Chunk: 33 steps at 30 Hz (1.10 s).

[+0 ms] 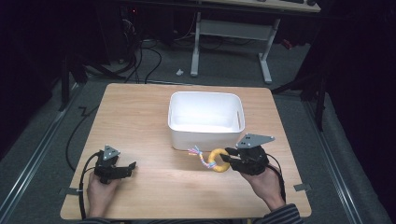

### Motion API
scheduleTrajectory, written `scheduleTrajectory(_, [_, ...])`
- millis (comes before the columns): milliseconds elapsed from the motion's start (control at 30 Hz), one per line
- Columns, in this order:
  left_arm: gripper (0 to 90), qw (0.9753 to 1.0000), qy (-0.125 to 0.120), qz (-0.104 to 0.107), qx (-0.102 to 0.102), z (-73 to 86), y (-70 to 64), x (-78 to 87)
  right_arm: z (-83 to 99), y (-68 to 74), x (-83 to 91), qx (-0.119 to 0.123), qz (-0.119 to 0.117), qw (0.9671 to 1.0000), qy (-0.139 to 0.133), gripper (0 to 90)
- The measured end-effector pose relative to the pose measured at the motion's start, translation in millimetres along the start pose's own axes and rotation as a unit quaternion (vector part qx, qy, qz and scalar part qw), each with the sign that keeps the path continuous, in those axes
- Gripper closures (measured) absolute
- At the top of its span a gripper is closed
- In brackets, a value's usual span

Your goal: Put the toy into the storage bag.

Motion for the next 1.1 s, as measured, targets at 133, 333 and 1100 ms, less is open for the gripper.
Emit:
scheduleTrajectory(133, [15.5, 1.0, 0.0, 0.0, 0.0, 0.0, 0.2, 0.1, -7.0, -3.3, 5.3, 0.002, 0.003, 1.0, -0.005, 69.3])
scheduleTrajectory(333, [15.5, 1.0, 0.0, 0.0, 0.0, 0.0, 0.0, 0.0, -16.3, -6.1, 12.9, 0.005, 0.003, 0.9999, -0.014, 69.3])
scheduleTrajectory(1100, [15.5, 1.0, 0.0, 0.0, 0.0, 0.0, 0.1, 0.1, -49.4, -29.7, 25.2, -0.001, 0.009, 0.9993, -0.037, 69.3])
Point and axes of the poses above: each handheld gripper's, and its own axes: x roughly backward along the jaws, z roughly out of its underside, y roughly to its left, the point moved 4 cm from there along -x, roughly forward along the jaws, and after that the axes turned 11 degrees about x, right-handed, at the moved point
